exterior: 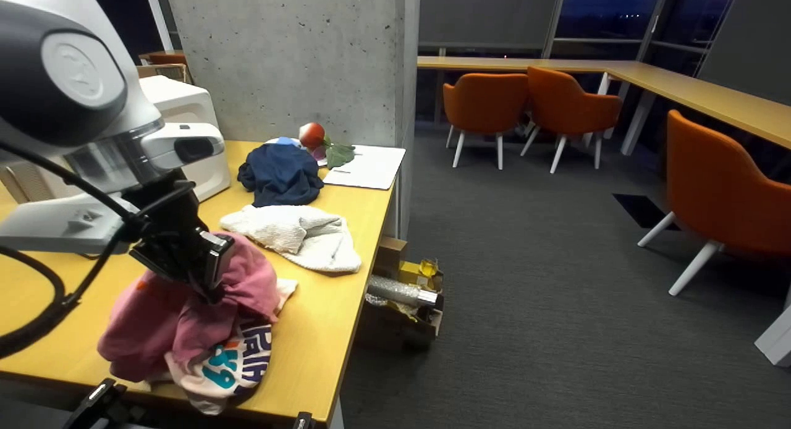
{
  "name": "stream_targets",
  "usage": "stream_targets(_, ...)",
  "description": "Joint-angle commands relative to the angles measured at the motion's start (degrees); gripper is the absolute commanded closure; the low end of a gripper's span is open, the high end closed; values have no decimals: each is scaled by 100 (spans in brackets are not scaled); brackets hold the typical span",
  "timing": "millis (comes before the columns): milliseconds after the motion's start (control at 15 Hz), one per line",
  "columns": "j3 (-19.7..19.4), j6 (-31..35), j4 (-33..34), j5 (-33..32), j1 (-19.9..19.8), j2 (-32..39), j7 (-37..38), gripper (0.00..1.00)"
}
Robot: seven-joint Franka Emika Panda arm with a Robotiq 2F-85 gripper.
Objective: Pile the clothing, radish and towel together.
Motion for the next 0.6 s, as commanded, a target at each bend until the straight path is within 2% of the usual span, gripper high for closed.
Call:
stream_targets(0,-227,350,563,-123,215,862,182,97)
stream_targets(133,-346,466,740,14,328,1153,85,97)
stream_targets(200,-396,520,783,102,372,1226,5,87)
stream_targets(267,-411,505,788,228,409,1209,-70,64)
stream_targets(400,-391,502,762,504,420,1201,-249,60)
stream_targets(533,-225,348,661,1007,355,1032,-607,46)
